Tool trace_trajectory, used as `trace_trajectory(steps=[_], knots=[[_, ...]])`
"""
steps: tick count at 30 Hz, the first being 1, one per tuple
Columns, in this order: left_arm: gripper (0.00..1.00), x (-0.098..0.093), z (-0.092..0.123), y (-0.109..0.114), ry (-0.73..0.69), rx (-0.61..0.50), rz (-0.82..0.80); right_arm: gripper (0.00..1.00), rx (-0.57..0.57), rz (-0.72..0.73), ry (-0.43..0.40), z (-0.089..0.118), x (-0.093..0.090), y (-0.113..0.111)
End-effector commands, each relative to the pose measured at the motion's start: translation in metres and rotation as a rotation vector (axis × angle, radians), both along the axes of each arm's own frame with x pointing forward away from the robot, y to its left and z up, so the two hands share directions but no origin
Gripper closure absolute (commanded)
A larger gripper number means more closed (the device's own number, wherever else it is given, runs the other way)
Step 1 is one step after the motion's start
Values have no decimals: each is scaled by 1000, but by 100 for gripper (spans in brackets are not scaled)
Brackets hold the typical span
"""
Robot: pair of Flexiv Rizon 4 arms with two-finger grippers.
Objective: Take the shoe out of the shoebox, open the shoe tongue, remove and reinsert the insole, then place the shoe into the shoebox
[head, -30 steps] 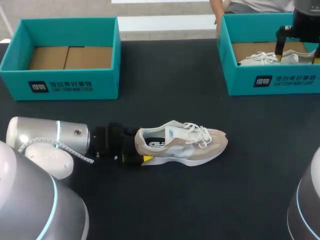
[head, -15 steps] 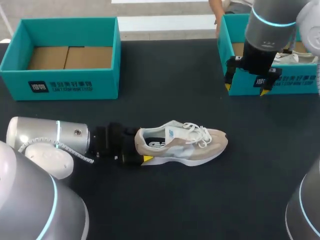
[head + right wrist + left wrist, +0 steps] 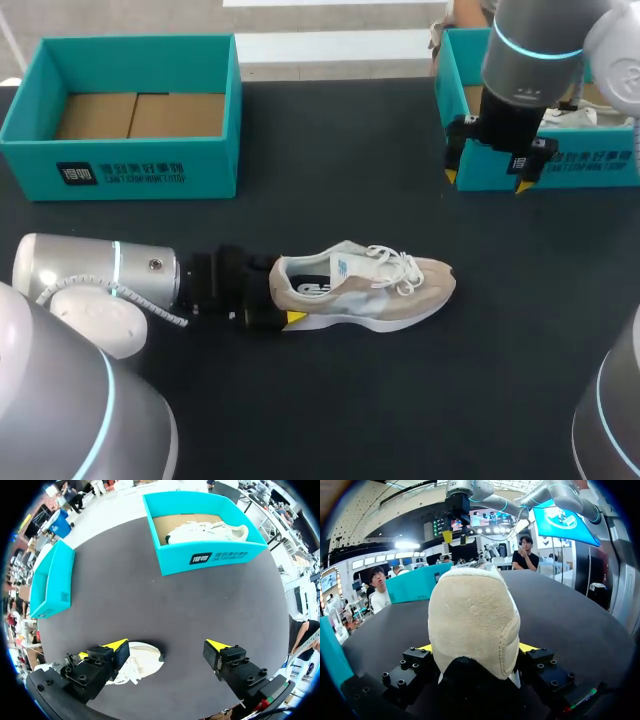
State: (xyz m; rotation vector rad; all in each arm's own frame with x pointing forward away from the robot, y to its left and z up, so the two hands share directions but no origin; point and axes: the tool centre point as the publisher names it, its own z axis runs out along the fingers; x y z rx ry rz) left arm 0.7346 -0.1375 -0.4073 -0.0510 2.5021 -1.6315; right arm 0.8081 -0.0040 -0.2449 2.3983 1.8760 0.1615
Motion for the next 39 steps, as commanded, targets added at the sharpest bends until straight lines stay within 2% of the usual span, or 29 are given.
trace_trajectory(steps=[1,4,5,8,10,15,20,23,26,28,31,39], knots=[[100,0,0,-2,1,4,0,0,-7,-10,-10,-1,-5,6],[100,0,0,-2,1,4,0,0,-253,26,9,0,-25,36],[100,0,0,-2,1,4,0,0,-275,11,4,1,-32,47],[100,0,0,-2,1,4,0,0,-285,37,-10,-2,-48,79],[100,0,0,-2,1,4,0,0,-285,5,-20,-4,-58,98],[100,0,0,-2,1,4,0,0,-306,-8,-9,-12,-75,141],[100,0,0,-2,1,4,0,0,-200,-106,-8,-28,-84,167],[100,0,0,-2,1,4,0,0,-213,-107,-8,-36,-86,183],[100,0,0,-2,1,4,0,0,-262,-94,-18,-42,-86,194],[100,0,0,-2,1,4,0,0,-255,-101,-25,-47,-88,198],[100,0,0,-2,1,4,0,0,-269,-118,-28,-53,-89,198],[100,0,0,-2,1,4,0,0,-270,-101,-37,-54,-90,198]])
